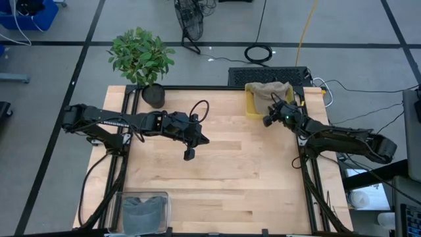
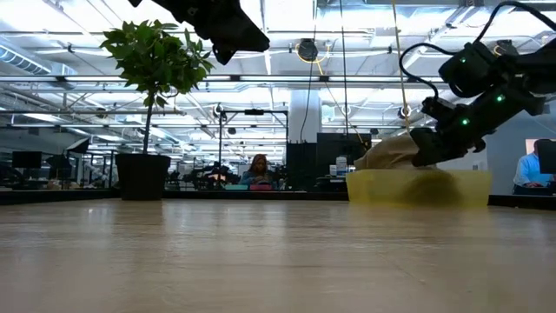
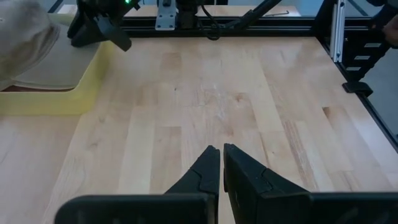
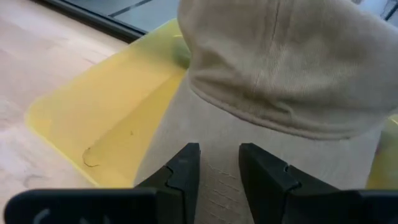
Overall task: Pick & Place hat
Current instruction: Put the brown cap into the yellow bin
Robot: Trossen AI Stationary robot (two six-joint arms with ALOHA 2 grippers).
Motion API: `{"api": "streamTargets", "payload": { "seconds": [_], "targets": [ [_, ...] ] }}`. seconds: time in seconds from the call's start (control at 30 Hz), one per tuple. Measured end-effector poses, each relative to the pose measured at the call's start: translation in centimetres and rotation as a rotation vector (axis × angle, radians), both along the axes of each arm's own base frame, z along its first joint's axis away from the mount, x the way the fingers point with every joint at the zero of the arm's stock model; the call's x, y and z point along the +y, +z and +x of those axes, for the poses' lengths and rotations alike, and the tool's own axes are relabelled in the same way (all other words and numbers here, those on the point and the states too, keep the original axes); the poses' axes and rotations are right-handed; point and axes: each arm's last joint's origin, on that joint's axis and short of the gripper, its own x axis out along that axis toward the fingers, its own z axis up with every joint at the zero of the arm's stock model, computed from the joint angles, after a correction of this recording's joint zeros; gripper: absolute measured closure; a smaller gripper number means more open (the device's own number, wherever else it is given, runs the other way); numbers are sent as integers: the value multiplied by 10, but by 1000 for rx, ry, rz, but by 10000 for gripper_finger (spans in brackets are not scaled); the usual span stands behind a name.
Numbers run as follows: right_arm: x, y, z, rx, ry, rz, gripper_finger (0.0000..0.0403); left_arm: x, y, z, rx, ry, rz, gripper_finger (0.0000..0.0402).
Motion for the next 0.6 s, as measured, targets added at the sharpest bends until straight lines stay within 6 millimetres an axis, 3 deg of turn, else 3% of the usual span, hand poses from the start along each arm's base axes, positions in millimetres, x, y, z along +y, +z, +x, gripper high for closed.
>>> {"api": "streamTargets", "payload": {
  "seconds": [0.27,0.6],
  "targets": [
    [4,12,0,-65,25,-85,303,0,0,0,-1,-2,4,378],
    [-3,67,5,-237,41,-342,303,0,0,0,1,4,-5,378]
  ]
}}
